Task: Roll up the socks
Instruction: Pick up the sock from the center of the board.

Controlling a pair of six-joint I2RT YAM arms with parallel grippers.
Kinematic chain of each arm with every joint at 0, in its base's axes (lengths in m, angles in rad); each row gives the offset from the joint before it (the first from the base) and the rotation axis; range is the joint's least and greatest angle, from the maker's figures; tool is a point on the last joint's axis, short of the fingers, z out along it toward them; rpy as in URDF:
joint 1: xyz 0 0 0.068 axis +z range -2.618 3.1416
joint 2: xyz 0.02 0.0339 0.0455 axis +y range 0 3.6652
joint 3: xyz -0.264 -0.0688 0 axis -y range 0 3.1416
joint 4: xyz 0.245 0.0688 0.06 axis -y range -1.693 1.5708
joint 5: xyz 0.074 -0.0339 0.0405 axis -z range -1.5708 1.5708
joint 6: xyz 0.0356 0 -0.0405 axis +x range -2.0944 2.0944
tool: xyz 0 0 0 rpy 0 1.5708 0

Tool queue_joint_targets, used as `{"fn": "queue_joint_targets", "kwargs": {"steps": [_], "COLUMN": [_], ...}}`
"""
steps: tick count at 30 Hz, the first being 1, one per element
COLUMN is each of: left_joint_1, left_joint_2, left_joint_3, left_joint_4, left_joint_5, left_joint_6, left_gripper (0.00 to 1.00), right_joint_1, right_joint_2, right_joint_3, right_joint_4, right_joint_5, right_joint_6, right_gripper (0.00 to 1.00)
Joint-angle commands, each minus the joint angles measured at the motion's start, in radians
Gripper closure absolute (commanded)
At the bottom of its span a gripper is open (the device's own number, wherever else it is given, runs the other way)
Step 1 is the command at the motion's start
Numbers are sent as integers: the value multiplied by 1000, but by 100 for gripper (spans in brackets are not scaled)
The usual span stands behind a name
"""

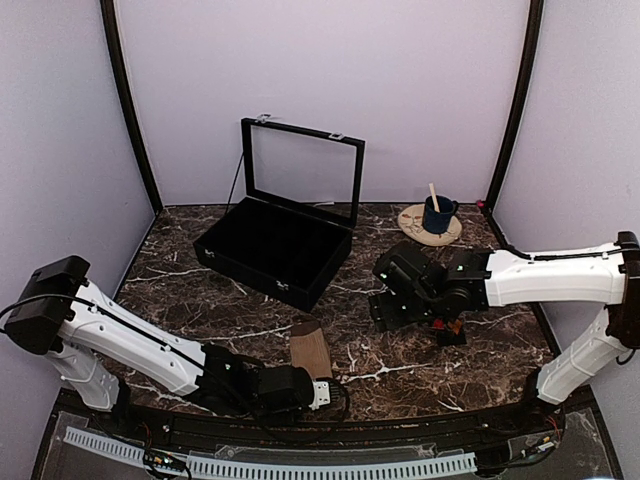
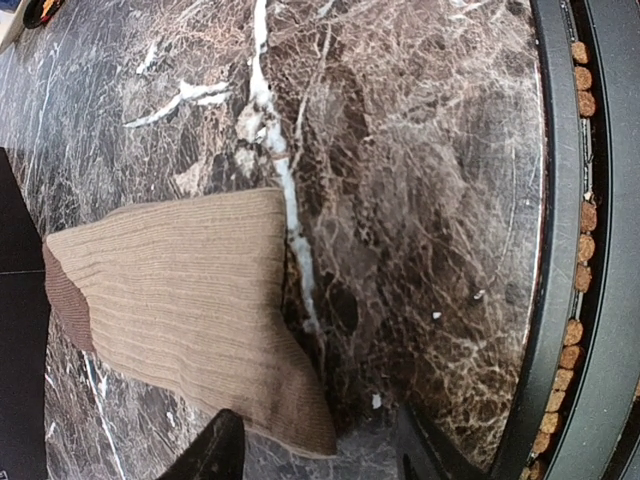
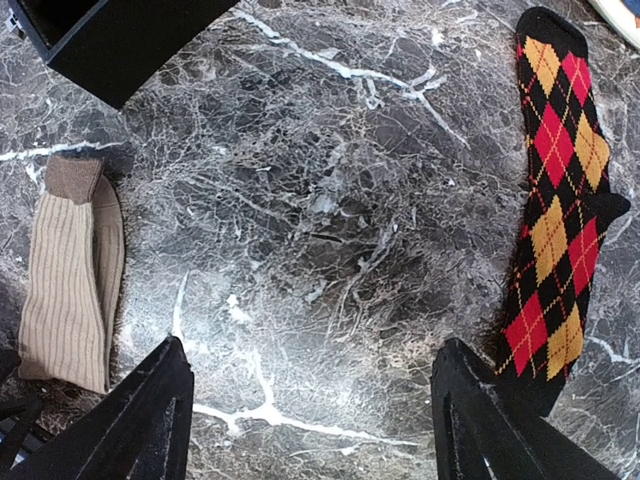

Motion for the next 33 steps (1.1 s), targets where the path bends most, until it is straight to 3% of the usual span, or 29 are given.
{"fn": "queue_joint_targets", "kwargs": {"steps": [1, 13, 23, 33], "left_joint_1": [18, 86, 106, 141], "left_joint_2": [5, 24, 61, 79], "left_joint_3": [-24, -20, 15, 65], "left_joint_4": [-14, -37, -84, -171], "left_joint_5": [15, 96, 191, 323], "left_joint_6": [14, 54, 48, 3], "left_gripper": [47, 56, 83, 92], "right_joint_1": [-12, -29, -46, -48], "right_joint_2": [-10, 5, 4, -3], "right_joint_3": [-6, 0, -1, -7], "right_joint_4": [29, 42, 49, 57], "right_joint_5": [-8, -13, -19, -26], "right_joint_6": [-13, -29, -33, -37], "right_gripper": [25, 26, 29, 32]}}
